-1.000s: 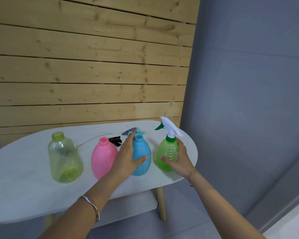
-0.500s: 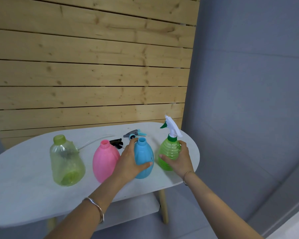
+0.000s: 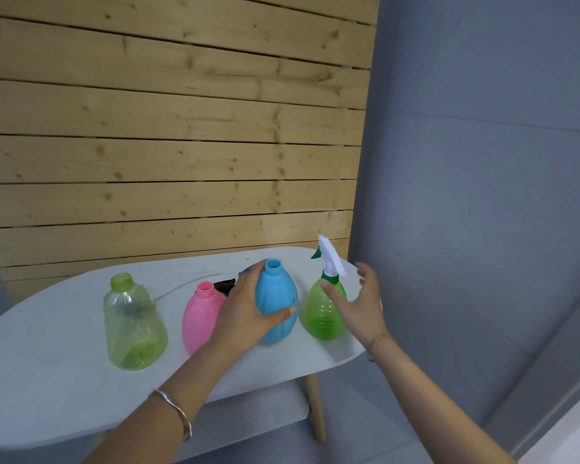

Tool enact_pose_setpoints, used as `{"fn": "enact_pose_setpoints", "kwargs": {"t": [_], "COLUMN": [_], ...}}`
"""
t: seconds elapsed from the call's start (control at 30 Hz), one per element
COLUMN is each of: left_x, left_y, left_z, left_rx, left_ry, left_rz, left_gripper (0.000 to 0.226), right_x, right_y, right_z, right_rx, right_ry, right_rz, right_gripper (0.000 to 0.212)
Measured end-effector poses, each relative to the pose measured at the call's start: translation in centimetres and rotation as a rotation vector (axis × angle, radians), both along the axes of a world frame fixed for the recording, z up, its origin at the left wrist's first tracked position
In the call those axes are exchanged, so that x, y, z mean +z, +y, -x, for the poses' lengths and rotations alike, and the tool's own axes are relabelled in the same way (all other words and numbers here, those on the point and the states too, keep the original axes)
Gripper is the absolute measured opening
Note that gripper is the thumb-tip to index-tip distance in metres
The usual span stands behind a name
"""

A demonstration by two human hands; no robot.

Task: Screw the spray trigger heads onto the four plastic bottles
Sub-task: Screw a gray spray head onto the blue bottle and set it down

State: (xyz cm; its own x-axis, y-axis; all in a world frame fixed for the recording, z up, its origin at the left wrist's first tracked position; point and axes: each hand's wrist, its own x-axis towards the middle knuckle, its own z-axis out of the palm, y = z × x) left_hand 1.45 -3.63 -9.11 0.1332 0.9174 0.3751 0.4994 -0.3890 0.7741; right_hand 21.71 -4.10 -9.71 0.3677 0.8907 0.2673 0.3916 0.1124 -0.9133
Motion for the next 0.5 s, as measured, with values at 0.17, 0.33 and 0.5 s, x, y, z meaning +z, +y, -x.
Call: {"fn": "enact_pose_setpoints", "kwargs": {"t": [0.17, 0.33, 0.5], "left_x": [5.5, 11.5, 12.3], "left_y": [-0.3, 1.5, 5.6], "left_z": [2.5, 8.1, 13.2], "left_rx": [0.066, 0.132, 0.159], "left_ry": [-0.028, -0.071, 0.08], "left_rz": [-0.138, -0.154, -0.051], "left_gripper": [0.086, 0.09, 0.103], "right_x": [7.8, 13.2, 9.6], "right_y": [-1.3, 2.2, 9.4], "right_z": [2.3, 8.0, 10.4], "right_rx": [0.114, 0.371, 0.325], "right_ry": [0.09, 0.245, 0.295], "right_rz": [-0.272, -0.126, 0.259], "right_gripper": [0.056, 0.035, 0.056]}}
